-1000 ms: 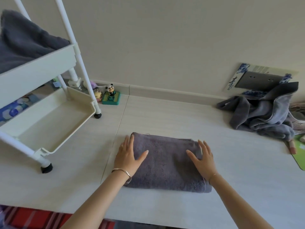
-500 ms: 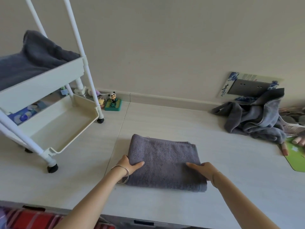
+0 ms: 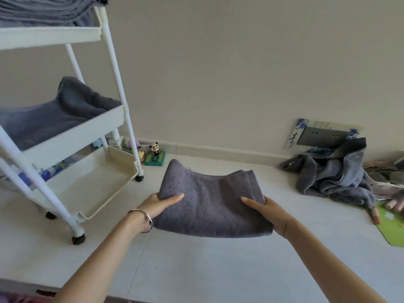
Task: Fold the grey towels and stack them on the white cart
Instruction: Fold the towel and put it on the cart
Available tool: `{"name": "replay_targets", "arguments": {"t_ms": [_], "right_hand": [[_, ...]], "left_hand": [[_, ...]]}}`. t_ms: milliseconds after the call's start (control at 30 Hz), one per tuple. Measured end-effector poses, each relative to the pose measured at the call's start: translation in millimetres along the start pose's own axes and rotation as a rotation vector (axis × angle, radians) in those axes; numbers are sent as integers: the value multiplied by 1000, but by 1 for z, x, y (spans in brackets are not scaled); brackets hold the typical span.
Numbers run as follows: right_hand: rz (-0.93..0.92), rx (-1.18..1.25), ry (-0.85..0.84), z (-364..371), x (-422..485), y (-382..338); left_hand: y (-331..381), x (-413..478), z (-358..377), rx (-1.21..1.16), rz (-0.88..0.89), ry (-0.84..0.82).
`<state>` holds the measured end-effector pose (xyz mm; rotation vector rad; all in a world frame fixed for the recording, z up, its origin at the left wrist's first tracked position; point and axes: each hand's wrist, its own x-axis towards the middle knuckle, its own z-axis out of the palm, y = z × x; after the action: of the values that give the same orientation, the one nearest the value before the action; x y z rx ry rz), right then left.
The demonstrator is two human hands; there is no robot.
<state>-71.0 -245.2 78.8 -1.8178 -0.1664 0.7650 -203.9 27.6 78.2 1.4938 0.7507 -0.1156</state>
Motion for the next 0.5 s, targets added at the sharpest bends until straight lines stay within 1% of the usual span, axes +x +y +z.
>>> {"name": "replay_targets", "arguments": {"t_ms": [133,200,233,333,400,500], "right_hand": [[-162,21,-7,15,10,-71],[-239,48,-52,27,19,-109],[-283,59,-79,33,22,-127],[-429,45,-176,55,33,-178],[-546,17,-259,75,42,-212],[-698,-43,-341,106,55,-254]], "left_hand": [[49,-33,-39,-67,289,77],[67,-49,-63,-103,467,126],[76,-58,-72,-145,528,135],[95,-81,-97,-310,642,188],[107,-95,-113,-304,706,290],[117,-110,-129,-299,732,456]]}}
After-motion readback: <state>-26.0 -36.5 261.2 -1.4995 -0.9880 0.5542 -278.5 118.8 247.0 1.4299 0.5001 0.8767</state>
